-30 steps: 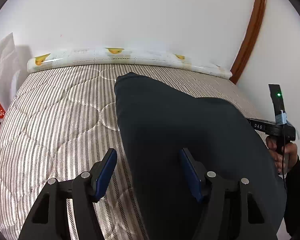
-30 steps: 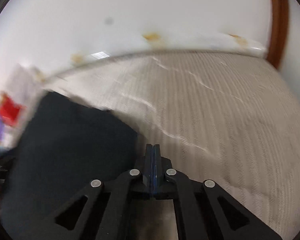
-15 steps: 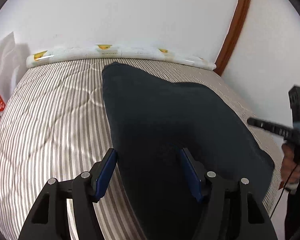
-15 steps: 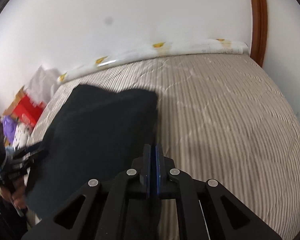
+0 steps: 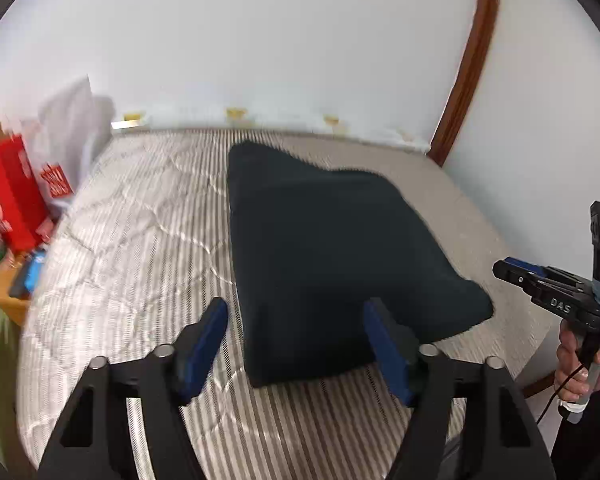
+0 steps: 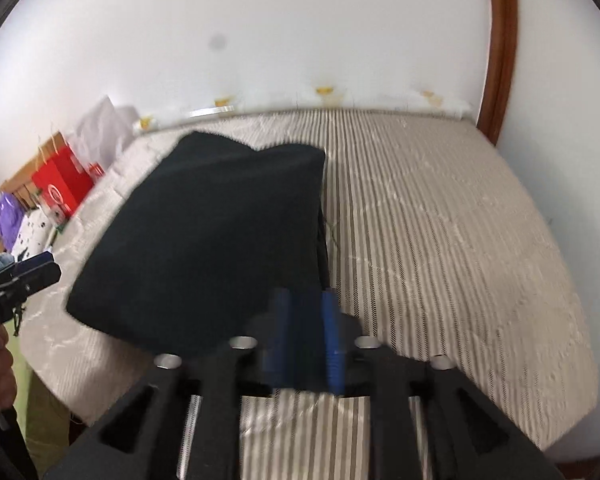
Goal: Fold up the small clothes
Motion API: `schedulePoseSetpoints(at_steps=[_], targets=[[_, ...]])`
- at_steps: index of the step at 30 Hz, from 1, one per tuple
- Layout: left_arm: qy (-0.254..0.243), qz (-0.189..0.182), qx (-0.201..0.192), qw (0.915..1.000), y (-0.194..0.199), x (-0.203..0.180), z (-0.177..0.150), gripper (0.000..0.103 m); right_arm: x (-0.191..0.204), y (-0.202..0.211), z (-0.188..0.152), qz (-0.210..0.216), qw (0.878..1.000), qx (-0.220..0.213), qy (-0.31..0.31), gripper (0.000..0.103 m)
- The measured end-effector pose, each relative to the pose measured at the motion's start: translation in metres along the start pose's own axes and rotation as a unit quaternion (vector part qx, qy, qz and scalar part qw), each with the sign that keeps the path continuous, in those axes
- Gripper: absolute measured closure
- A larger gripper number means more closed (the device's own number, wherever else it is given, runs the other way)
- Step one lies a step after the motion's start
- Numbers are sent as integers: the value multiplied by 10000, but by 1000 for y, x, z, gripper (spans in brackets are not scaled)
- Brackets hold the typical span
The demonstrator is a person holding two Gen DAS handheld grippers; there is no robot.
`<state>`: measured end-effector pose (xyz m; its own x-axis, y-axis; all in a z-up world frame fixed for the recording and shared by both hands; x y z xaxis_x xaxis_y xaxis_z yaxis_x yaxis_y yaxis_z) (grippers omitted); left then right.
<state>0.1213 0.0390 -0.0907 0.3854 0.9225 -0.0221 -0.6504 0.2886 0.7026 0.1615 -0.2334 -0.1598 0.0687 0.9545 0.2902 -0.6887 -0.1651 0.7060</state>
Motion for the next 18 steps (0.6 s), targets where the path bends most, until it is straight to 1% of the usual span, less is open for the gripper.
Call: schedulePoseSetpoints(at_steps=[1,3,6,7,9,10,11,12,14,18], targets=[[-39,84,-67,9999,11,-2,2,29,2,13,0,22,9999,-138,-18,49],[-94,214,-139,9996,28,-5,3,23,6,36,0,71,9992,-381,-64,43],[-152,356,-252,9989,53,-9,5,20,10,60,1,108,9988,-469,-122,39],[-168,405,-295,9986,62,-11,5,18,12,65,1,127,9988,-465,-114,39],[-158,434,-373,9982,74,-14,5,13,16,77,-2,182,9987,-474,-51,39],[-148,438,-414,9981,80,-15,4,11,17,82,-4,171,9987,-489,-16,37],[-151,446,-424,9980,83,-18,3,10,19,88,-6,142,9986,-515,43,35],[-158,467,-426,9979,86,-20,3,10,21,91,-9,119,9985,-526,85,26],[-185,523,-424,9976,89,-23,3,10,24,98,-12,61,9981,-592,148,18],[-226,645,-453,9966,95,-26,4,10,26,110,-19,-42,9970,-725,260,11]])
Point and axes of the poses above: each gripper's, at about its wrist camera, not at the fingertips, and y roughly against the way its jaws point, x to its left, z to its top, the point moved 6 cm from there along -y, roughly the way its jaws point, and after that the axes turned 14 degrees about -y, right-handed, at the moved point
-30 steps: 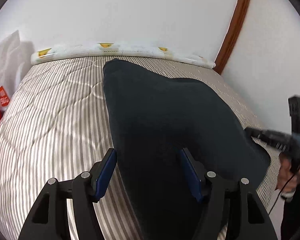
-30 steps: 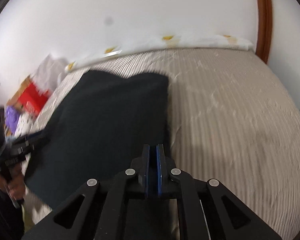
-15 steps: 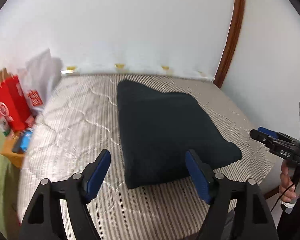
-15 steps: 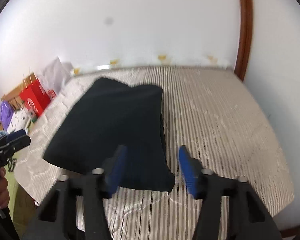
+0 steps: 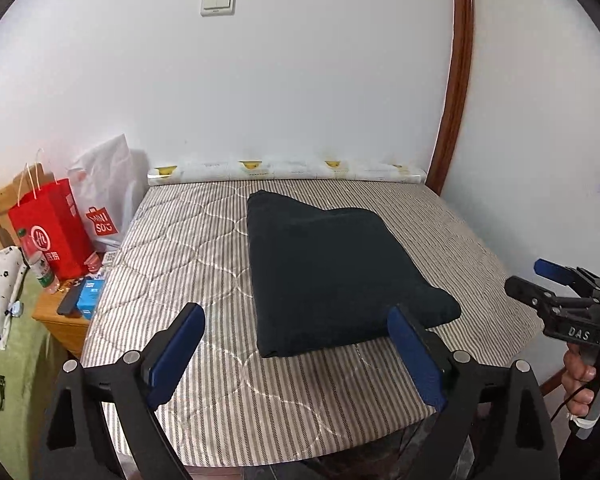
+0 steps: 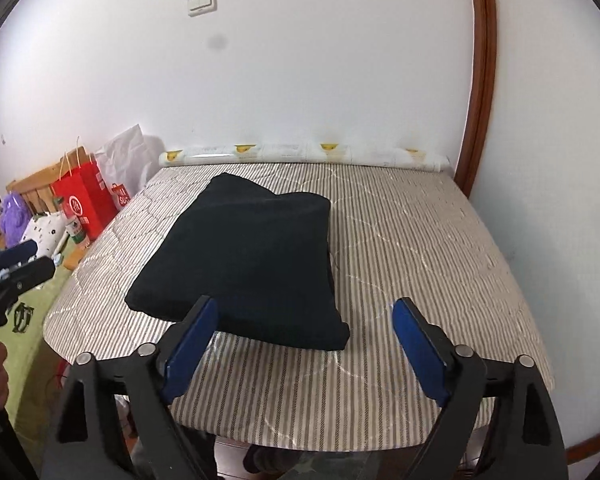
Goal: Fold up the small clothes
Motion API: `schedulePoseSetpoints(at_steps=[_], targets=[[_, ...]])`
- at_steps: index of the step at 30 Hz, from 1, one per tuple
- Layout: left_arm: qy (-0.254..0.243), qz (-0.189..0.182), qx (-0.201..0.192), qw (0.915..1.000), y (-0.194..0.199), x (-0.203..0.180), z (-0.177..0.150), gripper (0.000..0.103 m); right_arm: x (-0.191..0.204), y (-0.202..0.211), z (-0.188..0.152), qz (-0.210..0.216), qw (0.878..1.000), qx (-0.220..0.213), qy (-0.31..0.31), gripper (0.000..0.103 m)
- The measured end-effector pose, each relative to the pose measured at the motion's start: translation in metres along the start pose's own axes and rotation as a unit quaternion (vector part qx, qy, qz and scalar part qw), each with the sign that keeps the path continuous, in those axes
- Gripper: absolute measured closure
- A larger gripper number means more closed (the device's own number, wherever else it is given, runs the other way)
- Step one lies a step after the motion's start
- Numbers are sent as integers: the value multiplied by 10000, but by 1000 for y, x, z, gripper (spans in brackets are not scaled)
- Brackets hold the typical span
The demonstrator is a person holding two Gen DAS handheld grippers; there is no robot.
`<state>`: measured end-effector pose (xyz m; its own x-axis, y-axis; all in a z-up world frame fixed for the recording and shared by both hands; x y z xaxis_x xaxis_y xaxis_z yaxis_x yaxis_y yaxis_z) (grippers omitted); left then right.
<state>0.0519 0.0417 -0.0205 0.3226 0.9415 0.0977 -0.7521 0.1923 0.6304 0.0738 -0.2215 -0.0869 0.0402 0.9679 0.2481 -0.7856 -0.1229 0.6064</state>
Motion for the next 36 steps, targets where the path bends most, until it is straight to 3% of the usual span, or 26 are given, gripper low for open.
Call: schedulePoseSetpoints(at_steps=[11,36], targets=[[66,93,-55,9999,5,1,-1,10,-14,11,-1,-30,9996,-51,-271,9],[206,128,-57,9997,7,10,-5,10,-11,22,3,55,9997,-151,-199,9]])
Point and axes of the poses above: each gripper's, at about its wrist camera, not at the fingertips, and y roughly against the way its jaws point, x to its left, z to its top, the point moved 6 cm from there along -y, roughly the way its jaws point, and after that the axes turned 14 degrees about -y, right-handed, at the moved point
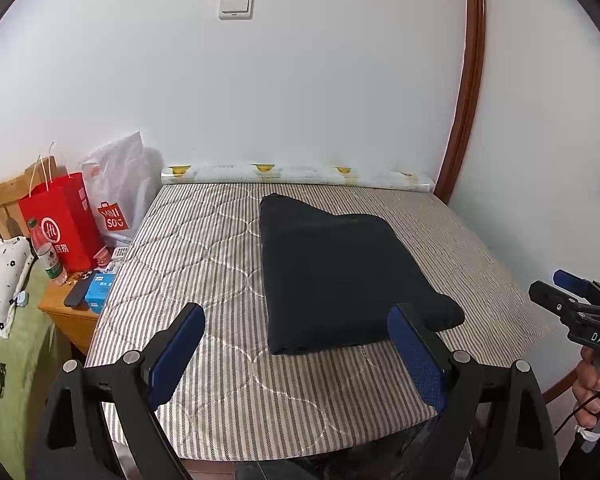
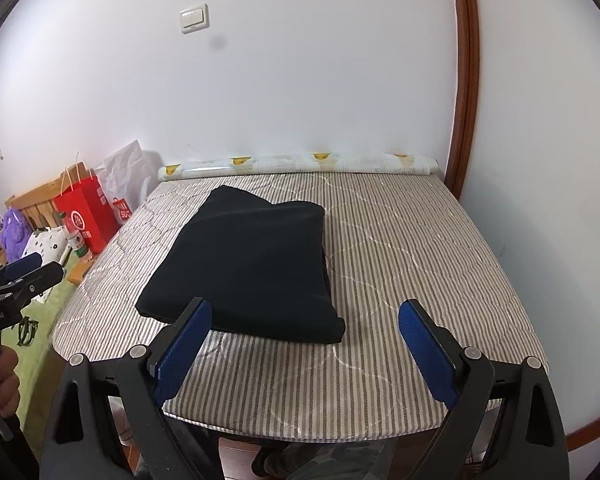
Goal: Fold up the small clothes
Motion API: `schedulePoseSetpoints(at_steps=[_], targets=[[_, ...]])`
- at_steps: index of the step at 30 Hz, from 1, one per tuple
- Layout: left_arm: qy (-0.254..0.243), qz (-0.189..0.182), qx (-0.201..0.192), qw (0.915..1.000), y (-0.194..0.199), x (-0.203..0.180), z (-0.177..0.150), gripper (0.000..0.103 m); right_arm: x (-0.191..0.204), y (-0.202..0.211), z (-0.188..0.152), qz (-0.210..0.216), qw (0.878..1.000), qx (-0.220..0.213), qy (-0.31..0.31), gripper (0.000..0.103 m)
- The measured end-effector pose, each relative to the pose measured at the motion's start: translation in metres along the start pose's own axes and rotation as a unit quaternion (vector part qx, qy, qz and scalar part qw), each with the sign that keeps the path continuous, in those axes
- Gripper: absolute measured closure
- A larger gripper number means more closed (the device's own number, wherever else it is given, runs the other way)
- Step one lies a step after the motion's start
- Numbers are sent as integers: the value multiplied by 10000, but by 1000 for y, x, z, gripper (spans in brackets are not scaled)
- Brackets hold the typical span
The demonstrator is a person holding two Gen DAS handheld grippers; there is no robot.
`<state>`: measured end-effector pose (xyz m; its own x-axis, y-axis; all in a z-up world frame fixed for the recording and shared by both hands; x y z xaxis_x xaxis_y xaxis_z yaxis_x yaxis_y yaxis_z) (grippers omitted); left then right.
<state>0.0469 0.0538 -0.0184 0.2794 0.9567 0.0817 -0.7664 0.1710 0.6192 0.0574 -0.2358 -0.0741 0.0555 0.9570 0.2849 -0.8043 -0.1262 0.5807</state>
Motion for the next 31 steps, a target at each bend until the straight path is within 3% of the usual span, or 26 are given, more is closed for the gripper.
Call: schedulePoseSetpoints(at_steps=[31], targets=[[40,33,-31,10000,0,5,1,10,3,-2,-1,48,10000,28,-49,9]])
Point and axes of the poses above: each gripper's, at about its wrist camera, not at the fingertips, and y roughly against the way its jaws point, x to its left, z to its top, the point moved 6 cm from there along -y, roughly the way its jaws point, and after that the axes turned 14 degrees about -y, right-handed, at the moved point
